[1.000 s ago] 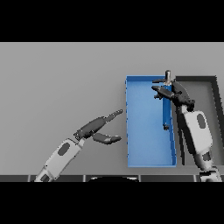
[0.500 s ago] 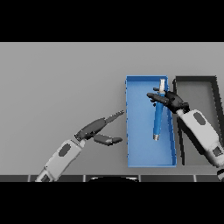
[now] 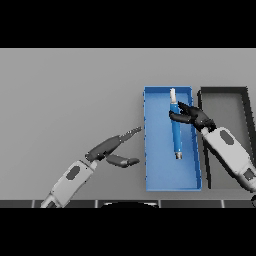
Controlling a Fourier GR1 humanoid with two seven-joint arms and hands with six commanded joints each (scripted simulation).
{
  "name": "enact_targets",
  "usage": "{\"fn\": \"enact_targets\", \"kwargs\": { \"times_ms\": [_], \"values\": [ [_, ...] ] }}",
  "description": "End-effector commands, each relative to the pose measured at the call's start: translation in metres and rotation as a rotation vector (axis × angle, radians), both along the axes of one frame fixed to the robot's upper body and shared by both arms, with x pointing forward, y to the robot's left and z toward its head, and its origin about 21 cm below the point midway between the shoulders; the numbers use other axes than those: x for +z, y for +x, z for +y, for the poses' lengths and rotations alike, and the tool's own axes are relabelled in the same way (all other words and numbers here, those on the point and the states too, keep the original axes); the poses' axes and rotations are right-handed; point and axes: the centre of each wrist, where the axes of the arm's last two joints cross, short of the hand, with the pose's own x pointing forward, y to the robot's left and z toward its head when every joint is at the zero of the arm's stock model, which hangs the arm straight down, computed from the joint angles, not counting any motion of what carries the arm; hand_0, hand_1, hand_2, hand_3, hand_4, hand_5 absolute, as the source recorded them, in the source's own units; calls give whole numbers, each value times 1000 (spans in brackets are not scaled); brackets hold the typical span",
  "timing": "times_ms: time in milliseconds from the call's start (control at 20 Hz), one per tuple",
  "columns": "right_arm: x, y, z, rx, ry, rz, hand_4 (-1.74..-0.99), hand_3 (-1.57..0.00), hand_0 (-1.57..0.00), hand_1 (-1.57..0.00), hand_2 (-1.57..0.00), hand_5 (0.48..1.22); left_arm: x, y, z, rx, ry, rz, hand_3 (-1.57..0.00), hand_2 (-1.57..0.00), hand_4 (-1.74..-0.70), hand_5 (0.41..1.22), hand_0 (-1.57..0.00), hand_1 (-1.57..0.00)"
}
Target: Pick up the blue pipe and place it into the blue bin.
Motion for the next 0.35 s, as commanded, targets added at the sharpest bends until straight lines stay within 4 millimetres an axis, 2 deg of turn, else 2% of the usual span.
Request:
{"fn": "enact_targets", "kwargs": {
  "times_ms": [0, 300],
  "values": [
    [3, 0, 3, 5, 3, -10, -1182, -14, -32, -24, -23, 789, -1, 2, 4, 9, 12, -2, 1, 1, -828, 471, 1, 1],
    [2, -1, 2, 16, 9, -15, -1186, -8, -20, -15, -14, 769, -3, 4, 4, 6, 20, -2, 1, 1, -826, 474, 1, 1]
  ]
}}
